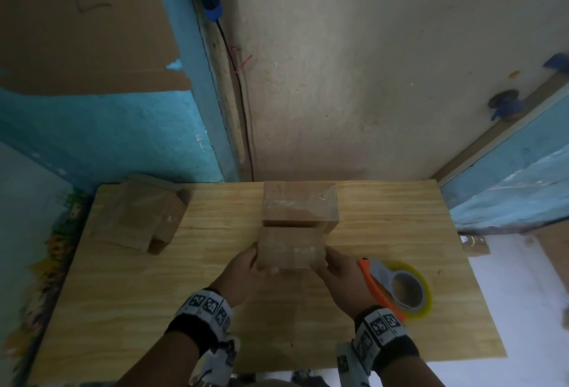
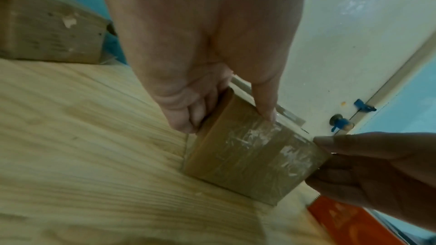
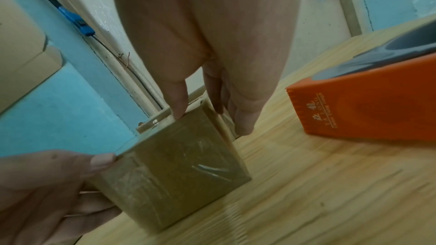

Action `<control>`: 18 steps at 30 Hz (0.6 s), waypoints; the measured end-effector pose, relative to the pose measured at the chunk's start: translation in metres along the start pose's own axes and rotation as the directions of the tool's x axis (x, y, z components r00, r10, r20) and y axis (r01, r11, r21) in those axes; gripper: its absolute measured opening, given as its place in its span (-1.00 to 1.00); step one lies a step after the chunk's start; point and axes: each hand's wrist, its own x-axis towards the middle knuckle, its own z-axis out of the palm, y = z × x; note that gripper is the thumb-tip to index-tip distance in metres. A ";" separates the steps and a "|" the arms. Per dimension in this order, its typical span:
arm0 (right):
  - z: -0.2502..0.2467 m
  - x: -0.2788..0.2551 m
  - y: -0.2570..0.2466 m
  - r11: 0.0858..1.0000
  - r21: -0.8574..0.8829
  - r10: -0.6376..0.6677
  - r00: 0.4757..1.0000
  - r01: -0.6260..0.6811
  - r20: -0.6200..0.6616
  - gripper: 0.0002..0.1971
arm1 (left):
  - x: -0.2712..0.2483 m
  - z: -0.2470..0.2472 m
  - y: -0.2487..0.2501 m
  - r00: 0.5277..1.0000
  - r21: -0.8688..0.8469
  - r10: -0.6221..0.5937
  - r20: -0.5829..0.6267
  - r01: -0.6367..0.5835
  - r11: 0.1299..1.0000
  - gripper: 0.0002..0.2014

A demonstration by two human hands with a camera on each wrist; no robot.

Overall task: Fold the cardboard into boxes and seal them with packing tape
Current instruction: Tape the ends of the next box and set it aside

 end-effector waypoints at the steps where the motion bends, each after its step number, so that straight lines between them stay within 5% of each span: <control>1: 0.000 0.001 -0.001 1.000 0.002 -0.014 1.000 0.014 0.004 -0.63 | 0.003 0.001 -0.002 1.000 0.023 0.023 0.012 -0.024 0.999 -0.42; 9: -0.001 0.024 -0.005 0.985 0.116 0.128 0.992 -0.128 0.005 -0.76 | 0.021 -0.008 0.000 0.995 -0.084 -0.004 0.100 0.013 0.996 -0.43; 18: 0.016 0.033 -0.022 0.948 0.215 0.245 0.969 -0.234 -0.024 -0.68 | 0.030 -0.022 0.007 0.999 -0.029 0.051 0.000 -0.051 0.998 -0.59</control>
